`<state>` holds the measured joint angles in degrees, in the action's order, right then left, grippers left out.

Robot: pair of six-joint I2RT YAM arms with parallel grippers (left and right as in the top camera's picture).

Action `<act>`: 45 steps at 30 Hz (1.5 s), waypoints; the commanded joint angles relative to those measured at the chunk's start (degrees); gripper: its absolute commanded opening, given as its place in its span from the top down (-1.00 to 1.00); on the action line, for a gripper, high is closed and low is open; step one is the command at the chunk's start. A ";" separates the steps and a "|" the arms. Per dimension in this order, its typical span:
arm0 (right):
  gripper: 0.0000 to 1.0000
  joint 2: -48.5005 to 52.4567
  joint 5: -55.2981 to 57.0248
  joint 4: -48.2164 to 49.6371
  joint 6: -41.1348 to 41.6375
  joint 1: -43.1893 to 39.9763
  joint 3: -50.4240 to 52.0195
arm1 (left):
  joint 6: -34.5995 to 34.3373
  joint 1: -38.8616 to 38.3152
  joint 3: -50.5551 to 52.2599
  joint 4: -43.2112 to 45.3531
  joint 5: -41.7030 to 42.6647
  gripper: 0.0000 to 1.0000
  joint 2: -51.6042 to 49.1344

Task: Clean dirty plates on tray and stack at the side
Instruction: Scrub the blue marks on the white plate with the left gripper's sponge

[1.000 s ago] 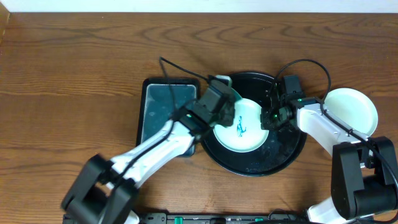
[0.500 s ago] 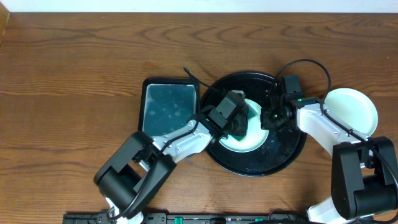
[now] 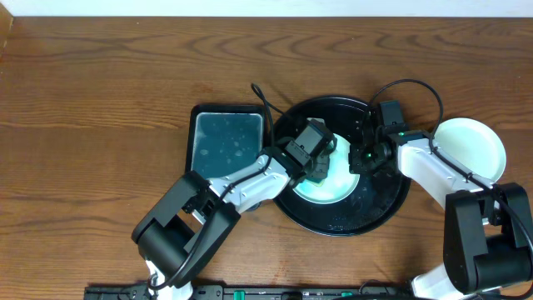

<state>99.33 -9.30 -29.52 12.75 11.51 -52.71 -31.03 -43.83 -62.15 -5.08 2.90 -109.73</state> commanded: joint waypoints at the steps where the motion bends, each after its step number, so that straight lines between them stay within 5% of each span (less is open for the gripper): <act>1: 0.96 2.69 0.90 -0.09 -0.63 0.92 2.25 | 2.89 4.94 3.08 -3.43 -11.54 0.85 -3.63; 12: 0.96 2.69 0.92 -0.04 -0.63 0.92 2.25 | 2.67 1.49 2.78 0.81 6.95 0.85 -3.63; 21: 0.96 2.69 0.92 -0.04 -0.63 0.92 2.25 | -2.34 -4.07 2.78 1.36 7.93 0.85 -3.63; 33: 0.95 2.69 0.92 -0.02 -0.63 0.92 2.25 | -2.29 -4.35 2.78 -0.17 20.85 0.85 -3.63; 38: 0.95 2.69 0.92 -0.02 -0.63 0.92 2.25 | -2.08 -4.35 2.78 -2.69 14.12 0.85 -3.63; 45: 0.96 2.69 0.92 -0.02 -0.63 0.92 2.25 | -2.05 -4.33 2.78 0.07 -14.84 0.85 -3.63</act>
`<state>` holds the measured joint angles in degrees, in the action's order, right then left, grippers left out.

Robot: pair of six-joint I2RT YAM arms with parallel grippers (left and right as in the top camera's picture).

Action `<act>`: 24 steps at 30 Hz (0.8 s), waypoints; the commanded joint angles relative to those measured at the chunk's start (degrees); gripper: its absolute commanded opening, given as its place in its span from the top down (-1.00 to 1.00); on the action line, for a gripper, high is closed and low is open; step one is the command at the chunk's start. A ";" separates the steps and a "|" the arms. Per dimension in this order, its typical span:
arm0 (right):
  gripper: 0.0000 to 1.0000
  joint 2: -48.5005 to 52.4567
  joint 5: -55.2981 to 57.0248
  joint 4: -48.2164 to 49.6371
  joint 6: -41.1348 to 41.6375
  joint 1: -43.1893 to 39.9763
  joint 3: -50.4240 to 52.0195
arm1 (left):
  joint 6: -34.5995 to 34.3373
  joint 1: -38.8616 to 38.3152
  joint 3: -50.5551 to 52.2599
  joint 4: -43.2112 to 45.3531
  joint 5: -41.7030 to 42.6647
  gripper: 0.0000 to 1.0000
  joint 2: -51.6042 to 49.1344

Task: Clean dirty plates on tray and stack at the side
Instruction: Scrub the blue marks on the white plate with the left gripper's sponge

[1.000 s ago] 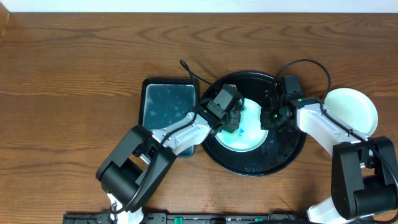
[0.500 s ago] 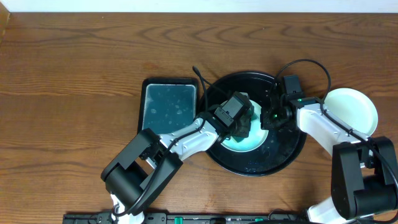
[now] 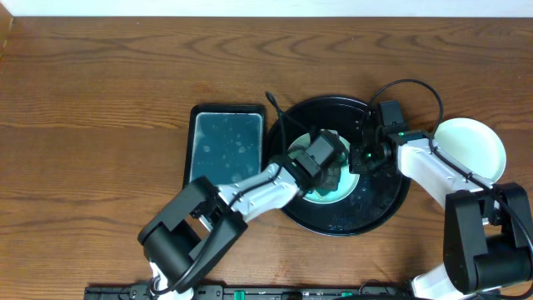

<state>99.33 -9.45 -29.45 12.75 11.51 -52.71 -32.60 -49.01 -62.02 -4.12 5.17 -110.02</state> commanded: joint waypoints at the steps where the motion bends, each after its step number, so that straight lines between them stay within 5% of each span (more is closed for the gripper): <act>1: 0.96 2.69 1.07 -0.09 -0.66 0.92 2.25 | -0.44 0.90 2.64 0.13 -18.86 0.84 -3.34; 12: 0.95 2.69 1.07 -0.09 -0.66 0.92 2.25 | -0.07 7.52 2.64 4.07 -23.15 0.85 -3.34; 24: 0.96 2.69 1.07 -0.11 -0.63 0.92 2.25 | -0.07 6.93 2.64 3.08 8.28 0.85 -3.37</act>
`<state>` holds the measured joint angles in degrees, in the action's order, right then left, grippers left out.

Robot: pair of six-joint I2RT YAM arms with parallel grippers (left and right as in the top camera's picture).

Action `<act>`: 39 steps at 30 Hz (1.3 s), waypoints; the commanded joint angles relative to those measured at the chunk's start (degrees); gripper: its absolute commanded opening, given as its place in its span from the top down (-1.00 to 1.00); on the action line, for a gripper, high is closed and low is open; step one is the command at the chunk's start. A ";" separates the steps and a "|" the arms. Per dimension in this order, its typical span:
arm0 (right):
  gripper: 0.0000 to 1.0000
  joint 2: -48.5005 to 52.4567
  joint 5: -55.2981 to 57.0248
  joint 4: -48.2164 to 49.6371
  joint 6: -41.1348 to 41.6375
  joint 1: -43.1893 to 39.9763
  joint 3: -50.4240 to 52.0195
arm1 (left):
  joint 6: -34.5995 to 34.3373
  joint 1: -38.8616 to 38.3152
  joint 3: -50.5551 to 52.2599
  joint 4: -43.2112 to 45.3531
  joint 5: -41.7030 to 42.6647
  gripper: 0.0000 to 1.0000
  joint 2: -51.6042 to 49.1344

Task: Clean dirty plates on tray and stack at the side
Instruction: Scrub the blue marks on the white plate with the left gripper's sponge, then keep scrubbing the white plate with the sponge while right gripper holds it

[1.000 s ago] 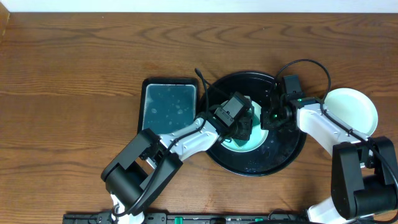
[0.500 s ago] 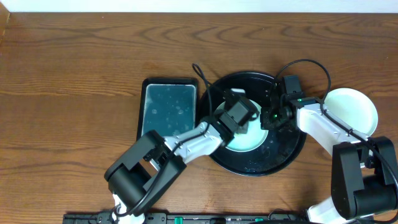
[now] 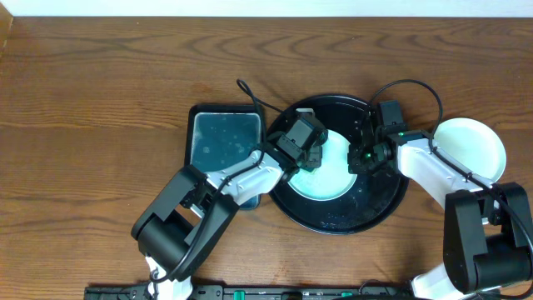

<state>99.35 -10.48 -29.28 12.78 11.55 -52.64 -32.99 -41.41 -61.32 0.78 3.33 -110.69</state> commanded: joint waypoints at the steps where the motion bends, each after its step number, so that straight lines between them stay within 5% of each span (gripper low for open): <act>1: 0.95 2.67 2.10 -0.28 -0.68 0.87 2.19 | 0.33 -1.40 1.95 -1.86 11.96 0.84 -2.67; 7: 0.95 2.67 2.10 -0.28 -0.68 0.87 2.19 | 0.33 -6.62 1.95 -1.99 18.45 0.85 -2.69; 16: 0.95 2.67 2.10 -0.31 -0.66 0.87 2.19 | 3.54 -9.92 1.95 -4.11 16.92 0.85 -2.67; 26: 0.96 2.67 2.10 -0.28 -0.66 0.87 2.19 | 4.39 -1.53 1.95 -2.56 -4.09 0.85 -2.67; 39: 0.95 2.67 2.10 -0.28 -0.68 0.87 2.19 | 2.67 8.00 1.95 -4.42 -0.83 0.85 -2.67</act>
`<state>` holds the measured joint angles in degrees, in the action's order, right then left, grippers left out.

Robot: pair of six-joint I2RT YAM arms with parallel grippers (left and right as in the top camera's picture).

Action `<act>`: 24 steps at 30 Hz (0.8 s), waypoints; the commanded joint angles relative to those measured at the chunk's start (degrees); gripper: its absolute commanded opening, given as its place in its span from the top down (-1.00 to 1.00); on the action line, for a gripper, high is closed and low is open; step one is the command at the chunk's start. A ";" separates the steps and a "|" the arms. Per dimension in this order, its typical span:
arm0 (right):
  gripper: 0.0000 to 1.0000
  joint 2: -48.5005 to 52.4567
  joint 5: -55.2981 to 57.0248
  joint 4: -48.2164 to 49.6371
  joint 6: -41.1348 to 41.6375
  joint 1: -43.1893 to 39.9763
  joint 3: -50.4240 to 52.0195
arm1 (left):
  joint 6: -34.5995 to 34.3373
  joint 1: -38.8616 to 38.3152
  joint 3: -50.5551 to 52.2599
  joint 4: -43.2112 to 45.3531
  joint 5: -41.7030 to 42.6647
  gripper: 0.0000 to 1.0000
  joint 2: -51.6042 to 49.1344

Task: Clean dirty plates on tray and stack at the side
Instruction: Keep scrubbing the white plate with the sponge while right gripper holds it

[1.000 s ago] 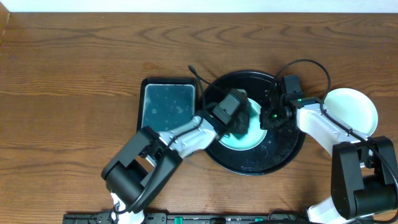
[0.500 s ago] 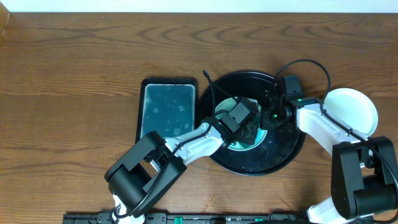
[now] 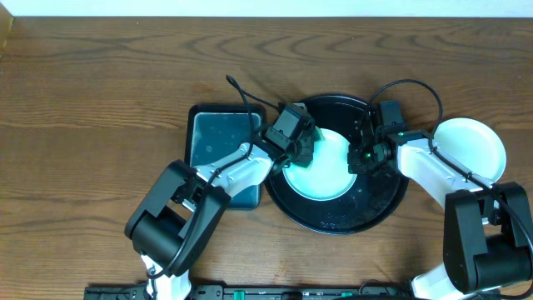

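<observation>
A pale green plate [image 3: 326, 173] lies on the round black tray [image 3: 350, 223] at the table's middle. At the plate's upper left edge my left gripper [image 3: 305, 155] is shut on a dark sponge [image 3: 310, 153] that rests on the plate. My right gripper [image 3: 356, 158] sits at the plate's right rim, apparently shut on it. A clean white plate [image 3: 470, 150] lies on the table to the right of the tray.
A black rectangular basin [image 3: 218, 142] holding soapy water stands just left of the tray, under my left forearm. Cables arch over the tray's far side. Bare wooden table surrounds all of this.
My left gripper with the sponge has shifted a little left and away, from inside the plate's left part to its upper left edge. The right gripper has not moved.
The sponge in my left gripper was first on the plate's middle, then at its lower right part, then at its left part, and now at the upper left edge. More bare plate shows now. My right gripper stayed at the plate's right rim throughout.
</observation>
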<state>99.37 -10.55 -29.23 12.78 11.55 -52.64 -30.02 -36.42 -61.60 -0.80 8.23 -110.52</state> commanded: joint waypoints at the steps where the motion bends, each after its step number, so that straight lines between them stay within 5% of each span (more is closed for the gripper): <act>1: 0.95 2.64 2.16 -0.31 -0.66 0.87 2.19 | -0.28 2.86 2.23 -3.13 -4.28 0.84 -2.84; 8: 0.95 2.64 2.16 -0.31 -0.66 0.87 2.19 | -0.76 -1.40 2.23 -4.33 5.29 0.85 -2.84; 24: 0.95 2.64 2.16 -0.33 -0.68 0.87 2.19 | -5.44 -15.41 2.23 -5.79 5.44 0.85 -2.84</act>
<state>99.37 -10.15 -29.06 12.78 11.55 -52.64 -33.71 -49.41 -61.98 -4.08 7.51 -110.17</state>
